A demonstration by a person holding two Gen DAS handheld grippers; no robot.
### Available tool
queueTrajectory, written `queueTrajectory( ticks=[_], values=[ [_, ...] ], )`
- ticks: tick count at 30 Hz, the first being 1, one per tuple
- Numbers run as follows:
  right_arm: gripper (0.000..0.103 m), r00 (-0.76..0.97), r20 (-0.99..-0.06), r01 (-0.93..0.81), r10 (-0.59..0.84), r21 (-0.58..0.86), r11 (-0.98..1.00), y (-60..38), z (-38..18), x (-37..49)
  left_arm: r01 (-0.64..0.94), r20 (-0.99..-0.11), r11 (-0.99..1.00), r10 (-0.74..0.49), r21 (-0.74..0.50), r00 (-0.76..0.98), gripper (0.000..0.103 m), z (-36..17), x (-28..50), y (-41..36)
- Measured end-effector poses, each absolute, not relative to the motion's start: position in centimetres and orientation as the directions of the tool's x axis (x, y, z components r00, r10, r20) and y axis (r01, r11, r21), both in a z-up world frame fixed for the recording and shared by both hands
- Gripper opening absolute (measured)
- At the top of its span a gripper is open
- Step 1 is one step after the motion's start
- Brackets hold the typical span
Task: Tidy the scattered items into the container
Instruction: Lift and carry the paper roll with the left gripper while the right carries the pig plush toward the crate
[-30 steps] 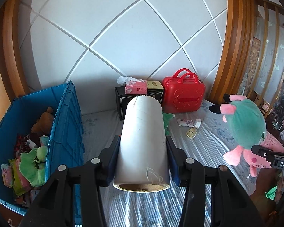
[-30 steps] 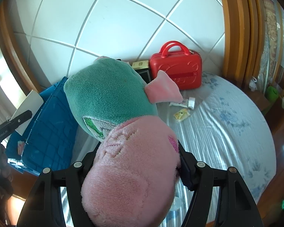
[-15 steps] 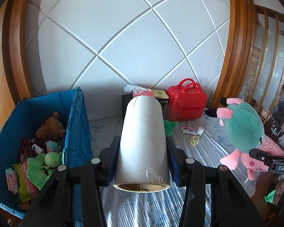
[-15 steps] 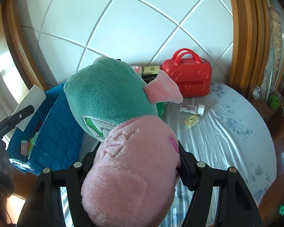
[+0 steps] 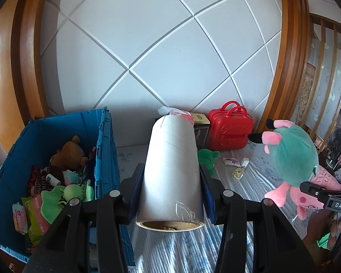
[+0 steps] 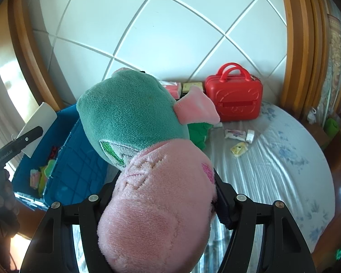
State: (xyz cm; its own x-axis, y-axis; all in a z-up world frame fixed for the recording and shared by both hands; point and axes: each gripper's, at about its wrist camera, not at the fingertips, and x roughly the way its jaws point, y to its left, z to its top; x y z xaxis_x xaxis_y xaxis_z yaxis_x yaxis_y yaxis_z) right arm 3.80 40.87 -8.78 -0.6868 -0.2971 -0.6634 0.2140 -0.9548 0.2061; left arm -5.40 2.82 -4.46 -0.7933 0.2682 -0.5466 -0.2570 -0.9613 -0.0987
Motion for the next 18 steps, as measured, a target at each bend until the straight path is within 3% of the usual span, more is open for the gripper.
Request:
queueTrajectory(
  ticks=[18],
  values=[
    [0.068,-0.69,-0.641,0.253,-0.336,0.221,-0.942,35.3,-7.9,4.5,-0.217,-0.538,-0.971,0.238,-0.103,-0.809,0.045,-4.2,-5.8,-3.6]
  ],
)
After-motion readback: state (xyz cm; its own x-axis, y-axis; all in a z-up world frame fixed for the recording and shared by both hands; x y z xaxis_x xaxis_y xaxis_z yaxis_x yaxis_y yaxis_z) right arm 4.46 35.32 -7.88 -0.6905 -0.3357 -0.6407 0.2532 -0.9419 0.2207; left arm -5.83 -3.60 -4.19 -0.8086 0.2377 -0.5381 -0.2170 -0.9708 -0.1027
